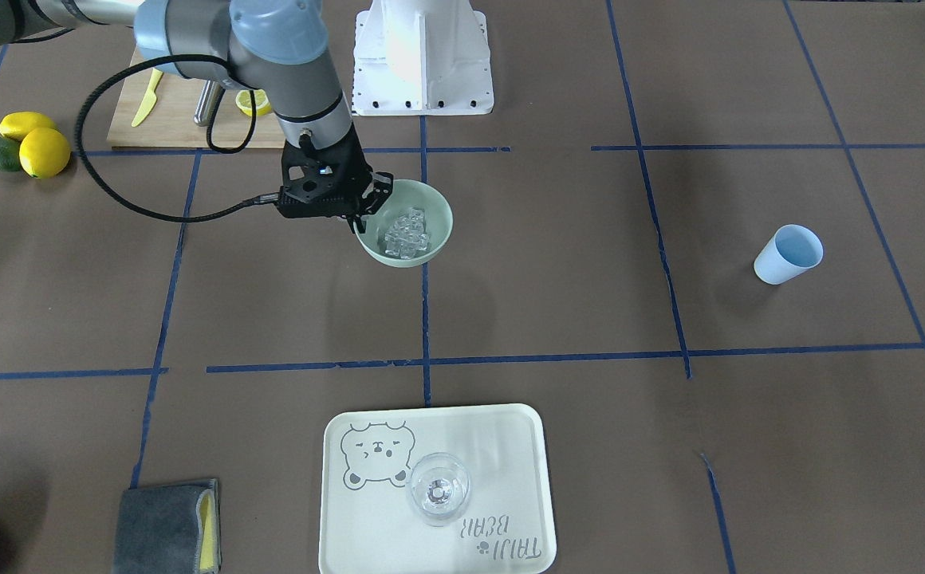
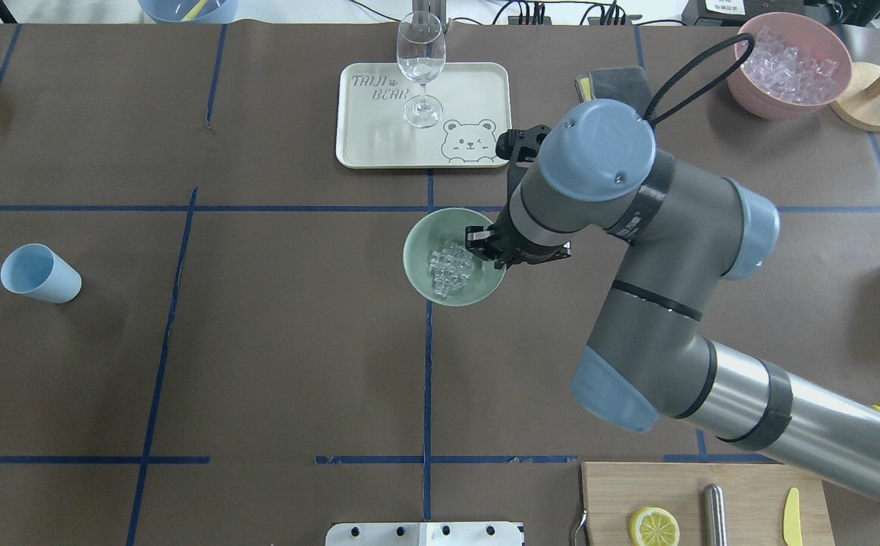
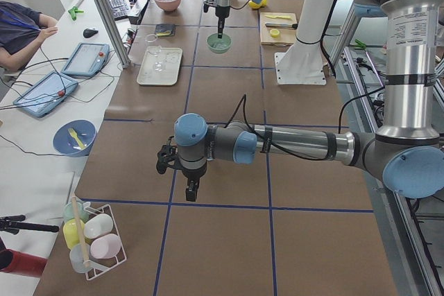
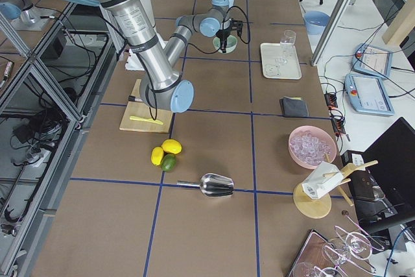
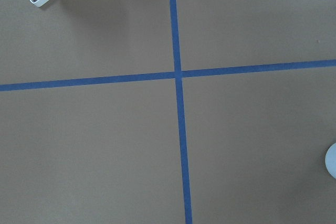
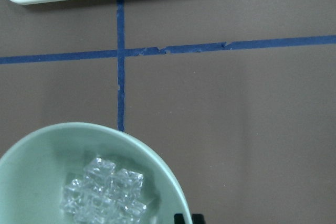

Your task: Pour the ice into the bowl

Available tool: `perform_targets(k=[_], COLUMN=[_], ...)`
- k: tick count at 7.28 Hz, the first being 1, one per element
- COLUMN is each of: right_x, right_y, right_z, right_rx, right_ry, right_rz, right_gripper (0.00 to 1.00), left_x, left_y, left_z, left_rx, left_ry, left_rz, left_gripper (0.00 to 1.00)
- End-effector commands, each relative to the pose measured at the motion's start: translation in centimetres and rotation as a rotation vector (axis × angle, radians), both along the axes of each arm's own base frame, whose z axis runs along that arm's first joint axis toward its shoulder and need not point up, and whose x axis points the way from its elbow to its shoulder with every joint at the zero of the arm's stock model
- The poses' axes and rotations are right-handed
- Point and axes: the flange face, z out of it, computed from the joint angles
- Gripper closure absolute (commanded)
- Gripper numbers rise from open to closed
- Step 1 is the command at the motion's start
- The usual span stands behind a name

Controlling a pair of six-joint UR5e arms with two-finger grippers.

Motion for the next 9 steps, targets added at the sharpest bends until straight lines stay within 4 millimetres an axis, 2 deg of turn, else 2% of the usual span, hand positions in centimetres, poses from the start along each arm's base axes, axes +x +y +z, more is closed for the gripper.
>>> perform_targets(k=[1, 3, 4, 5, 6, 7, 8, 9], right_x=[6.4, 11.8, 15.5, 18.7, 21.2, 23.4, 24.0, 23.9], right_y=[-2.4, -3.9, -3.8, -2.6, -0.9, 1.1, 1.5, 1.1], right_z=[4.9, 12.3, 17.5, 22.4, 26.4, 30.2, 32.6, 35.1], right_rx=[-0.003, 0.042, 0.069, 0.093, 0.098, 0.086, 0.087, 0.084], right_ry=[0.012, 0.062, 0.064, 0.057, 0.051, 0.061, 0.057, 0.055], right_rz=[-0.06, -0.083, -0.125, -0.148, -0.156, -0.149, -0.142, -0.14], right_gripper=[1.0, 1.0, 1.0, 1.0, 1.0, 1.0, 1.0, 1.0], left_x=[0.0, 0.0, 0.0, 0.0, 0.0, 0.0, 0.0, 0.0], left_y=[0.0, 0.0, 0.0, 0.0, 0.0, 0.0, 0.0, 0.0], left_z=[0.0, 0.0, 0.0, -0.1, -0.3, -0.3, -0.4, -0.4], left_rx=[0.0, 0.002, 0.002, 0.003, 0.006, 0.006, 0.009, 0.009], left_ry=[0.0, 0.0, 0.0, 0.0, 0.0, 0.0, 0.001, 0.001], left_rz=[0.0, 0.0, 0.0, 0.0, 0.0, 0.0, 0.0, 0.0], left_gripper=[0.0, 0.0, 0.0, 0.0, 0.0, 0.0, 0.0, 0.0])
